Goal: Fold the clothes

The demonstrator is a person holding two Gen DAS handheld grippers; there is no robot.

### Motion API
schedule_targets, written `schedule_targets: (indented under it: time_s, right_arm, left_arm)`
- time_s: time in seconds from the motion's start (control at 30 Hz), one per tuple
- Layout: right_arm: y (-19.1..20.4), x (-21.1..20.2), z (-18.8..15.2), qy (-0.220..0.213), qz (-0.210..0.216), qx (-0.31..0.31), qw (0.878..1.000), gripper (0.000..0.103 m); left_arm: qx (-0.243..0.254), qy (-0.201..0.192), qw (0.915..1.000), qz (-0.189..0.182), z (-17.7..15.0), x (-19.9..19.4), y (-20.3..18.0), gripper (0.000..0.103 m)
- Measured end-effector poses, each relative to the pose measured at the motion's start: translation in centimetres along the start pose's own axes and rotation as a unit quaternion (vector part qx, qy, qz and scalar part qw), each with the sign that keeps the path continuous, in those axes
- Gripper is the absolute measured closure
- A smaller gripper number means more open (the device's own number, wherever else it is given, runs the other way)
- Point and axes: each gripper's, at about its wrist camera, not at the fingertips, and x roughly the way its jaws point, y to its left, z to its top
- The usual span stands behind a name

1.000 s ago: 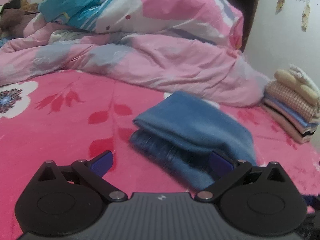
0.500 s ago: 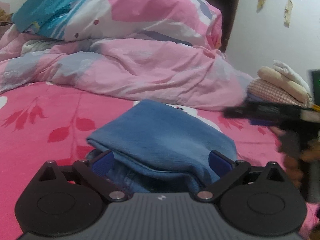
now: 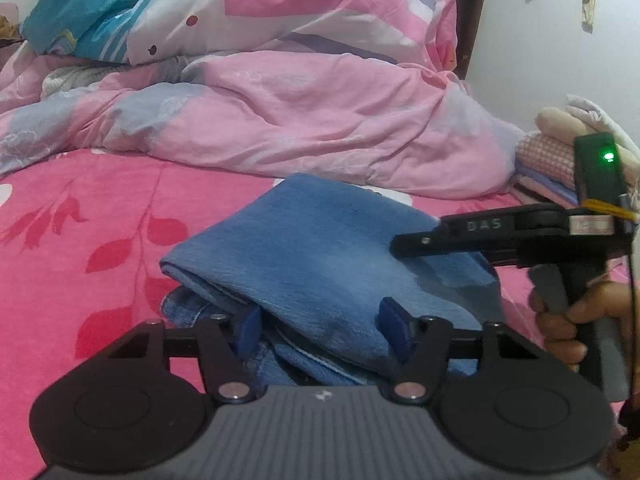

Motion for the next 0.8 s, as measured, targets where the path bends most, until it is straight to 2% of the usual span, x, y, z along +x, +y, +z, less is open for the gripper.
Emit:
schedule_targets:
  time_s: [0.03, 0.1, 0.17, 0.43, 0.57, 0.8]
  right_arm:
    - [0.0, -0.3, 0.0, 0.0, 0.004, 0.003, 1.0, 0.066]
    - [0.0, -0.9, -0.1, 0.0, 0.017, 0.012, 1.0, 0.081]
    - [0.3, -1.6, -0.2, -0.001, 0.032, 0.016, 0.999, 0.085]
    - [4.5, -3.6, -1.7, 0.008, 0.039, -0.037, 0.999, 0.09]
    - [5.5, -5.0, -2.7, 0.011, 0.052, -0.029, 0.998, 0.09]
    - [7.0, -7.7, -4.4, 0.005, 0.083, -0.004, 0.997, 0.09]
  left_arm:
    - [-0.001, 0.001, 1.0, 0.0, 0.0, 0.0, 0.1, 0.044]
    - [-0.003, 0.002, 1.0, -0.002, -0.1, -0.1, 0.3, 0.046]
    - [-0.006, 0.004, 1.0, -0.005, -0.1, -0.2, 0.6, 0.047]
    - [-0.018, 0.008, 0.9995, -0.024, -0.6, -1.0, 2.1, 0.056]
    - [-0.028, 0.01, 0.9987, -0.042, -1.1, -1.6, 3.1, 0.061]
    - [-0.045, 0.001, 0.9963, -0.073, -1.9, -3.2, 5.5, 0.061]
